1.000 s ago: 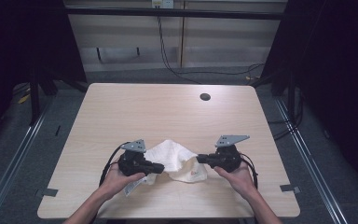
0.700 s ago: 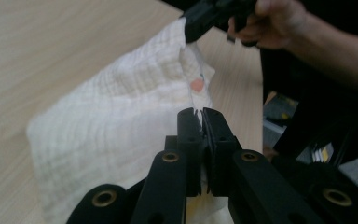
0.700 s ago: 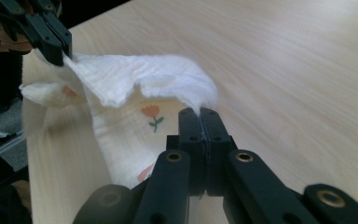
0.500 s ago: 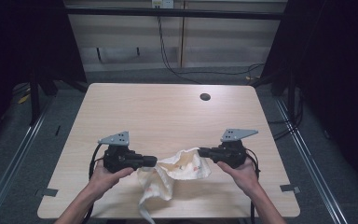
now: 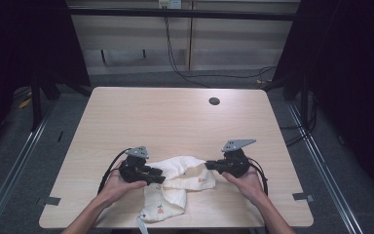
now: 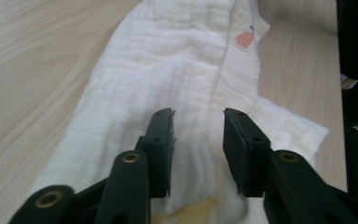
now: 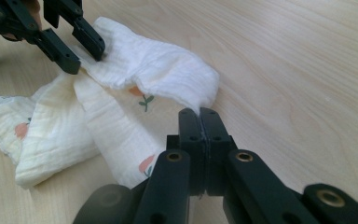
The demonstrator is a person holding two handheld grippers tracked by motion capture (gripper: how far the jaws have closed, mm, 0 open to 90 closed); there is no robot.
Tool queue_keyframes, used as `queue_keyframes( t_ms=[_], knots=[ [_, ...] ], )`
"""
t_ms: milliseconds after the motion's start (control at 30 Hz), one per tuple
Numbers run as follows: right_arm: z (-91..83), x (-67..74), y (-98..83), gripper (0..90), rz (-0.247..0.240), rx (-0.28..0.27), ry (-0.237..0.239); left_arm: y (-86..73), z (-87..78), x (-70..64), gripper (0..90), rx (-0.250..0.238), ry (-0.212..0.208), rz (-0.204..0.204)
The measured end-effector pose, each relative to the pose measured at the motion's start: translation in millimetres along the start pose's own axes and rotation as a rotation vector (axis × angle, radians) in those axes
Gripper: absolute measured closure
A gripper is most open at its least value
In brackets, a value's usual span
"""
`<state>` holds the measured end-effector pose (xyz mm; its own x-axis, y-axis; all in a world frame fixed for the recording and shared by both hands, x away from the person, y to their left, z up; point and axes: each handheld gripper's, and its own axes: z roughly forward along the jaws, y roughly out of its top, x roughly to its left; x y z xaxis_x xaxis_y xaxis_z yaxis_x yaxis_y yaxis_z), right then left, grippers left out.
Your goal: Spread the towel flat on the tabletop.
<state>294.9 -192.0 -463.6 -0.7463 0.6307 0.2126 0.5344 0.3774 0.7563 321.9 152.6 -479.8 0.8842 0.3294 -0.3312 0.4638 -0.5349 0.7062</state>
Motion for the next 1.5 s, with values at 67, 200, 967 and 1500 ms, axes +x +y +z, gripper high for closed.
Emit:
queue_keyframes(
  t_ms=[67, 200, 967, 1500],
  knots=[
    [-0.6, -1.6, -0.7, 89.2, 0.001, 0.000, -0.003, -0.7, -8.4, 1.4, 56.0, -0.026, 0.007, -0.005],
    [-0.7, -3.2, -1.7, 89.2, 0.005, 0.000, -0.007, -4.1, -23.1, -0.4, 55.6, -0.052, 0.045, 0.029],
    [0.5, -4.0, -3.6, 88.5, 0.007, 0.012, -0.022, -9.9, -8.4, -10.4, 85.0, 0.040, 0.073, 0.158],
    [-1.5, -3.9, -2.5, 88.7, 0.007, 0.003, -0.018, -0.1, -27.0, -2.8, 88.1, -0.051, 0.008, 0.096]
  ],
)
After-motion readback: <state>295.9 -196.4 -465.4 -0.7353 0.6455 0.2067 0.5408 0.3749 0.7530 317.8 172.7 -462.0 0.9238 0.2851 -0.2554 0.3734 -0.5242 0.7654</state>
